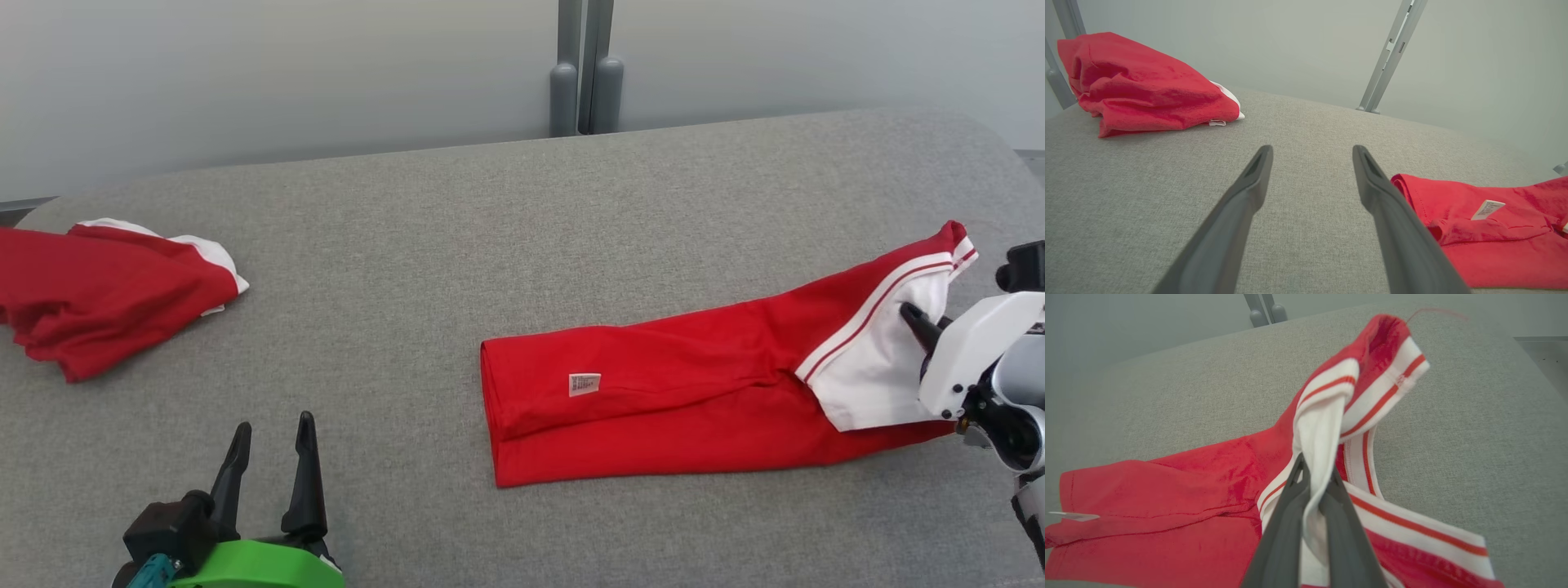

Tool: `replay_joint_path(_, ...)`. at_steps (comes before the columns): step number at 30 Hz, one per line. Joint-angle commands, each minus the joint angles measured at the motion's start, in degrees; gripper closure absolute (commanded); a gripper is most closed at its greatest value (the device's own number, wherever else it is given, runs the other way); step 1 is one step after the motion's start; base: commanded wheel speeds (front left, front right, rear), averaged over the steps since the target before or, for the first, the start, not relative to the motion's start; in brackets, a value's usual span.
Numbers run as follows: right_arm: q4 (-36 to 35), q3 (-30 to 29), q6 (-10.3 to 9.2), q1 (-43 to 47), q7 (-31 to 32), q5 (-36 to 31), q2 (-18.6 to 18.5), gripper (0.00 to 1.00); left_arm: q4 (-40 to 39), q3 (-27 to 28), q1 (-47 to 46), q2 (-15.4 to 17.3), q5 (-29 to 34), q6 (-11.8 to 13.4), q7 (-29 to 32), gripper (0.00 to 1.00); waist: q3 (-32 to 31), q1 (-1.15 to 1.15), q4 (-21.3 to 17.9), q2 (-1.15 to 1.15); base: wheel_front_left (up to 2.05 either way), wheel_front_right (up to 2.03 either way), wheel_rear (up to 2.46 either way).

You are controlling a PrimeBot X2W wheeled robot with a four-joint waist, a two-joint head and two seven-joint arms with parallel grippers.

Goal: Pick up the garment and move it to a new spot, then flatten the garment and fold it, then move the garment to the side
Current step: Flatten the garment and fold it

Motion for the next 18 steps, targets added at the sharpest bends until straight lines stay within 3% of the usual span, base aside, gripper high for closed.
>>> replay_joint_path(1,-1.0,0.4,-0.06,0.8,0.5,0.4,0.3,1.00,0.1,0.0,1.0,0.1,0.4,-0.2,0.0,0.00,-0.2,0.00,0.3,0.00,0.00,0.00,0.00)
replay_joint_path(10,-10.1,6.7,-0.05,2.2,4.4,0.0,3.2,1.00,0.4,-0.6,1.3,0.0,0.1,-0.4,0.0,0.00,-1.1,0.00,1.9,0.00,0.00,0.00,0.00)
replay_joint_path(18,-10.0,12.1,-0.05,0.4,4.2,-2.4,9.5,1.00,0.6,-1.1,0.9,-0.4,0.0,-0.6,-0.1,0.00,-1.3,0.00,3.4,0.00,0.00,0.00,0.00)
